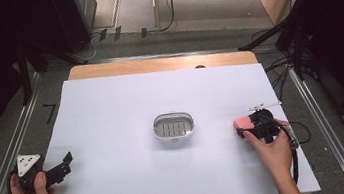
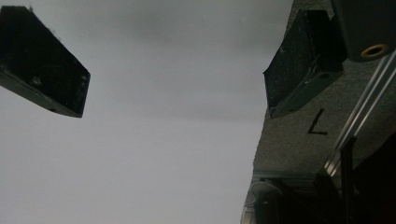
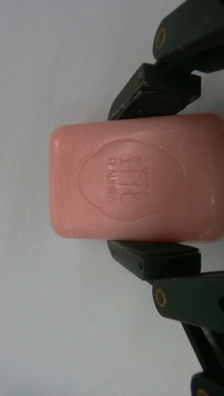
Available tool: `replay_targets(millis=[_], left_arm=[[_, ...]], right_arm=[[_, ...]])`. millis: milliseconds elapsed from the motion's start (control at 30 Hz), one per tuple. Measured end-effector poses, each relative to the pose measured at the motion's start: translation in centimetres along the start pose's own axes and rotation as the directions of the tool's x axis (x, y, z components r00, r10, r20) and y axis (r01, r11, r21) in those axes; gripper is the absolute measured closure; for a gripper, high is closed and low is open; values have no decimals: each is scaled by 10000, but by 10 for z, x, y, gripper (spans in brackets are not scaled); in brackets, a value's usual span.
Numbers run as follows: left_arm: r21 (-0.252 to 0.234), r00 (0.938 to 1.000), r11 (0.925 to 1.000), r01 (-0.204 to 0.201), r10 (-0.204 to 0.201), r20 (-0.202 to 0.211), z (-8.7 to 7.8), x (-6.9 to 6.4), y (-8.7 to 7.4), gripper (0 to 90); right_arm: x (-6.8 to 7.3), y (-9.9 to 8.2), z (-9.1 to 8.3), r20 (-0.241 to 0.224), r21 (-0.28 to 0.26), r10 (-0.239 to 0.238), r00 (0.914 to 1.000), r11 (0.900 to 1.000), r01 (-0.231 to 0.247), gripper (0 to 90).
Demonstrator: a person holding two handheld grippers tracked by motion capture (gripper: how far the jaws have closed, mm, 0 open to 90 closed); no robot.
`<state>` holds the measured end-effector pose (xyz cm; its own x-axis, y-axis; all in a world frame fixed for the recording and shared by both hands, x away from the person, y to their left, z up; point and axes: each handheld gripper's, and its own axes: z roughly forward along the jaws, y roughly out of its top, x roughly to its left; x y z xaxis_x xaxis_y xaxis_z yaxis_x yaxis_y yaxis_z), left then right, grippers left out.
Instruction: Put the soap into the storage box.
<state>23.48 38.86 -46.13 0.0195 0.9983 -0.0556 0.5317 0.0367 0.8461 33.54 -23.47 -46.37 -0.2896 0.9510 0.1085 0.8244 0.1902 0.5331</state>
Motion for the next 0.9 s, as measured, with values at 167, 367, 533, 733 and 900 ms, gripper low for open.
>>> replay_targets(millis=[167,367,533,733,900], left_arm=[[-5,10000,10000,-5,5,8,0,0,0,71],[-6,10000,10000,-5,5,9,0,0,0,71],[0,10000,10000,1,-1,5,0,0,0,71],[28,10000,10000,-17,17,14,0,0,0,71],[17,10000,10000,-22,22,16,0,0,0,71]], right_arm=[[-3,1,0,-272,-80,-126,9996,9999,124,382],[-2,3,-4,-466,-209,-579,9972,9982,570,384],[-1,6,-9,-807,-441,-845,9931,9957,812,384],[7,13,-14,-1206,-837,-1519,9810,9863,1424,385],[19,21,-16,-1469,-945,-2660,9527,9625,2542,385]])
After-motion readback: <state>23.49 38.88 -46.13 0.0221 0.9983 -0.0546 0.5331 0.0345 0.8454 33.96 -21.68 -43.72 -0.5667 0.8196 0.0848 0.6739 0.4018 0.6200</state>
